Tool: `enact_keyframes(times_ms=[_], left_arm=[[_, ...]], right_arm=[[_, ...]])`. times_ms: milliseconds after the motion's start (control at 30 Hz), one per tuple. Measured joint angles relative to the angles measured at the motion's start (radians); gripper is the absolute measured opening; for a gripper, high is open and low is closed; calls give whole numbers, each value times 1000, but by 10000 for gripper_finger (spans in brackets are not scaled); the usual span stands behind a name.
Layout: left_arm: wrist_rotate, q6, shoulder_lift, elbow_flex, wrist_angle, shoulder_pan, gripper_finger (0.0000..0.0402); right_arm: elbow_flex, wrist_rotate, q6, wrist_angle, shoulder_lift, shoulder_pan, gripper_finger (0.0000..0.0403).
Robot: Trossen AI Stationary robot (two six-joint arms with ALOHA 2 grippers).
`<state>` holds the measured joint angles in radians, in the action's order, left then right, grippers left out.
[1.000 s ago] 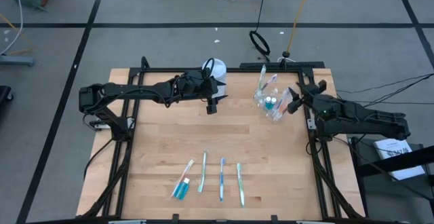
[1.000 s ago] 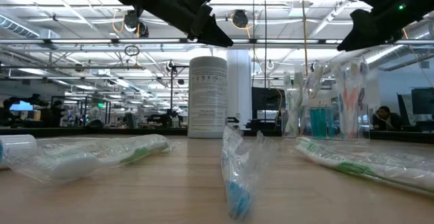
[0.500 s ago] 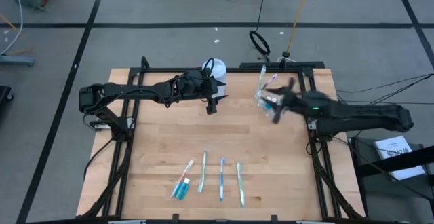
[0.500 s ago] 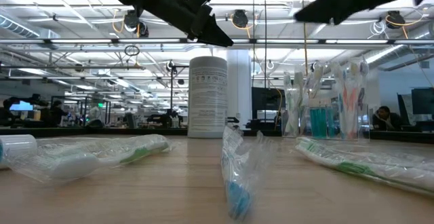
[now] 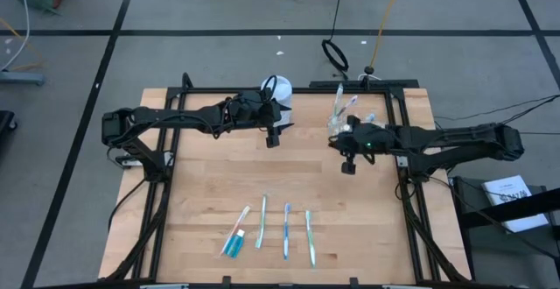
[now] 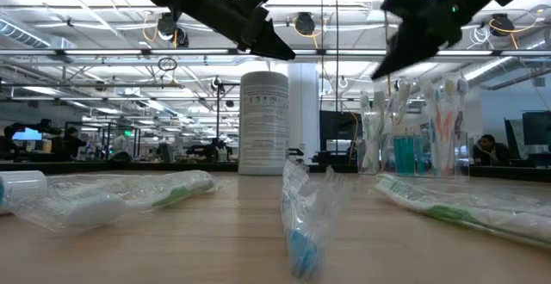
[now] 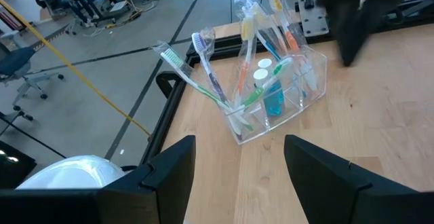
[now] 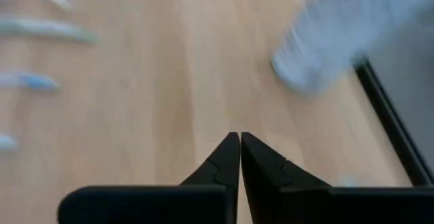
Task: Pick & Place toothbrushing station
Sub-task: Adjust the green toothbrush in the transparent organizer
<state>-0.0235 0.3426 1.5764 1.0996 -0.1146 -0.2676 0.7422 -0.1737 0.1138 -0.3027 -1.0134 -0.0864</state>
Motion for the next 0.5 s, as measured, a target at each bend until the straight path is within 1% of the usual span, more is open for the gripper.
enact_keyframes(times_ms=[33, 100, 200, 267, 400, 500], left_arm=[[0, 3, 0, 0, 0, 0, 232], [0, 2, 0, 0, 0, 0, 232], [0, 2, 0, 0, -3, 0, 232], [0, 2, 0, 0, -7, 0, 232], [0, -1, 0, 0, -3, 0, 232], [0, 2, 0, 0, 1, 0, 232]], right_arm=[[0, -26, -19, -33, -3, -6, 9], [0, -41, -40, -88, -11, -26, 5], [1, -39, -31, -72, -40, -69, 2], [1, -46, 9, -65, -62, -104, 2], [1, -139, 44, -63, -87, -174, 1], [1, -144, 81, -30, -86, -221, 1]])
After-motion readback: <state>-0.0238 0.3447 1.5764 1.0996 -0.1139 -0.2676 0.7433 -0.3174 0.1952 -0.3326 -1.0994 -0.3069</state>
